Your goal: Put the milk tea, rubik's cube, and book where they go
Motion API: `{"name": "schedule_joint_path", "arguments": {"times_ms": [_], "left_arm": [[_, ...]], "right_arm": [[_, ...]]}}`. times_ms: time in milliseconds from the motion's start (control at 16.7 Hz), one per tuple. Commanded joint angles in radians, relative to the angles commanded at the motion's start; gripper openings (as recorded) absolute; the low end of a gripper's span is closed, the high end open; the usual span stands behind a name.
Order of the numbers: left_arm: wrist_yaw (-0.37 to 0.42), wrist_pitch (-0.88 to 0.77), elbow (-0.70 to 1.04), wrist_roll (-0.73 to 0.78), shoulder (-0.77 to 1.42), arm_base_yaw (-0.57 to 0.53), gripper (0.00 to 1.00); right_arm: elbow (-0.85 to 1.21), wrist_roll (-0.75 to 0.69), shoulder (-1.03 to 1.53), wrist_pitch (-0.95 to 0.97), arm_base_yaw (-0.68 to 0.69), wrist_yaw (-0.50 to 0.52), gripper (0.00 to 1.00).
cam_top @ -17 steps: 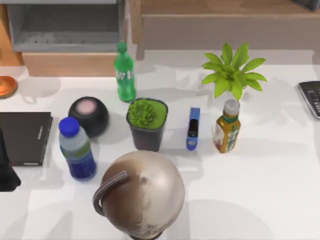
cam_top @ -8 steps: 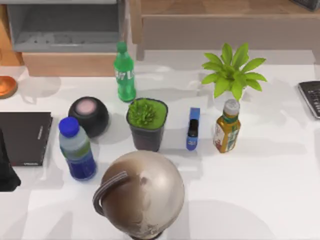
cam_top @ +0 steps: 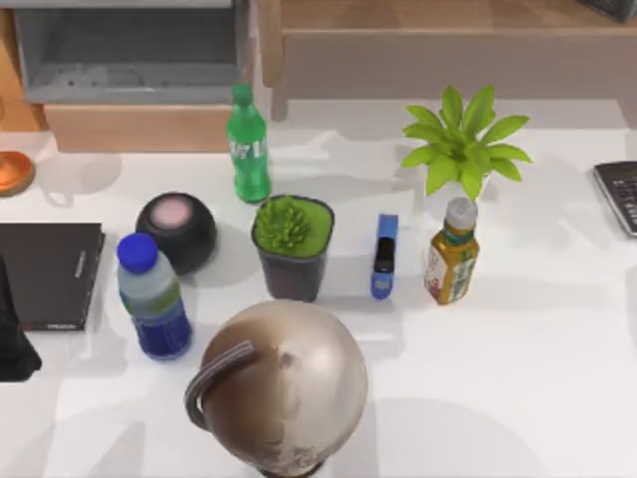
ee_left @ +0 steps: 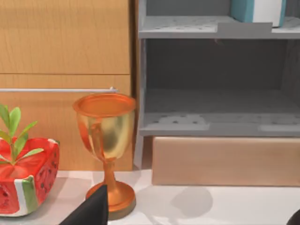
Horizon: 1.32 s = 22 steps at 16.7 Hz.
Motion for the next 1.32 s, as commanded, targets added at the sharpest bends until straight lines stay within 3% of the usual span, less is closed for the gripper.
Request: {"name": "schedule_joint_path", "arguments": {"times_ms": [420, 1080, 1320], "left_arm": [[0.0, 0.0, 0.0, 0.0, 0.0, 0.0, 1.0], [0.0, 0.0, 0.0, 0.0, 0.0, 0.0, 1.0], [0.0, 0.0, 0.0, 0.0, 0.0, 0.0, 1.0]], "right_arm": [[-0.397, -0.005, -0.414, -0.022, 0.051, 0.045, 1.0], [-1.334, -0.012, -1.418, -0.059, 0.137, 0.122, 1.0], [-1.578, -0.014, -1.664, -0.074, 0.173, 0.153, 1.0]]}}
